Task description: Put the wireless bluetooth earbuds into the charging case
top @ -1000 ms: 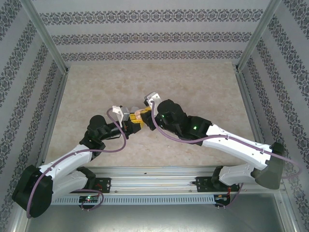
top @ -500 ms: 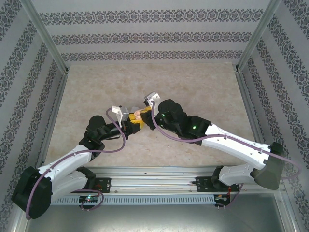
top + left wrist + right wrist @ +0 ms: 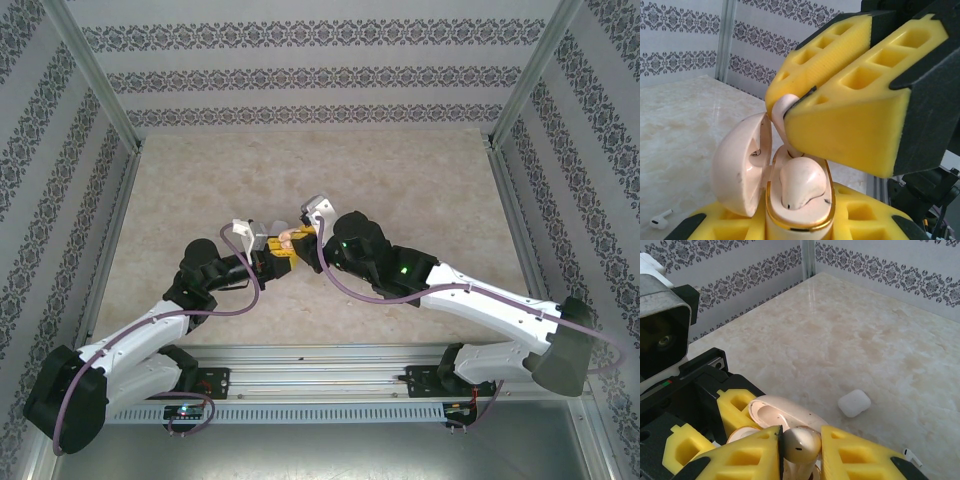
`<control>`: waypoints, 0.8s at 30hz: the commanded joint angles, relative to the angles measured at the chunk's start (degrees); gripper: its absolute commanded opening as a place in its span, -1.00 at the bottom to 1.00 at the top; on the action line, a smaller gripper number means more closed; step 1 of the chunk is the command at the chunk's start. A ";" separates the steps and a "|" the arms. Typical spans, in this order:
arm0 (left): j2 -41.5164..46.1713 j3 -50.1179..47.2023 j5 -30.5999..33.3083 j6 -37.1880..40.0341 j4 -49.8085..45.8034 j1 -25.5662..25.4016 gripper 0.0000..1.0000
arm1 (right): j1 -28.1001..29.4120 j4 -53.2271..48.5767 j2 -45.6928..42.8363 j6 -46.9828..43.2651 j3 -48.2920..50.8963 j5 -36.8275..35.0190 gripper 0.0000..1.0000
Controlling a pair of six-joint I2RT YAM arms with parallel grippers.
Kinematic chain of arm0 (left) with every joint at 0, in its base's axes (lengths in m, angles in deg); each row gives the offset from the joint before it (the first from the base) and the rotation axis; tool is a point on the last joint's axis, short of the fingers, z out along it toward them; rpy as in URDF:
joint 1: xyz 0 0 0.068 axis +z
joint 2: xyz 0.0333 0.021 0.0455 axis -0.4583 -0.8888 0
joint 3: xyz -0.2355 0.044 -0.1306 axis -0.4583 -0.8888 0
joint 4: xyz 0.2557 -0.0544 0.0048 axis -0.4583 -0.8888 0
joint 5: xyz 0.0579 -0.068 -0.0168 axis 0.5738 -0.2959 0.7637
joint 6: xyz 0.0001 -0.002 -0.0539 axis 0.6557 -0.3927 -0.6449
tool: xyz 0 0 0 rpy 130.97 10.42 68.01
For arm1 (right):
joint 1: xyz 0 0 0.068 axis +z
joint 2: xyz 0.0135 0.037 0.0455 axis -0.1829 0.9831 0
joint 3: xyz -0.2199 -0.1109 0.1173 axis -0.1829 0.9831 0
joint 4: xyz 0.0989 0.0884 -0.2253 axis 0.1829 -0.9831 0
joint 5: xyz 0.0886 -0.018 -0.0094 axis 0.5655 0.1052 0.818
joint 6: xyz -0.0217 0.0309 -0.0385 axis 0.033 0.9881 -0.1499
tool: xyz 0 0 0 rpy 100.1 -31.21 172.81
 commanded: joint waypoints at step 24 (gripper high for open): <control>2.02 2.77 -0.57 0.81 3.23 -0.82 -0.79 | -0.34 -3.60 -3.06 5.27 2.90 3.47 -0.22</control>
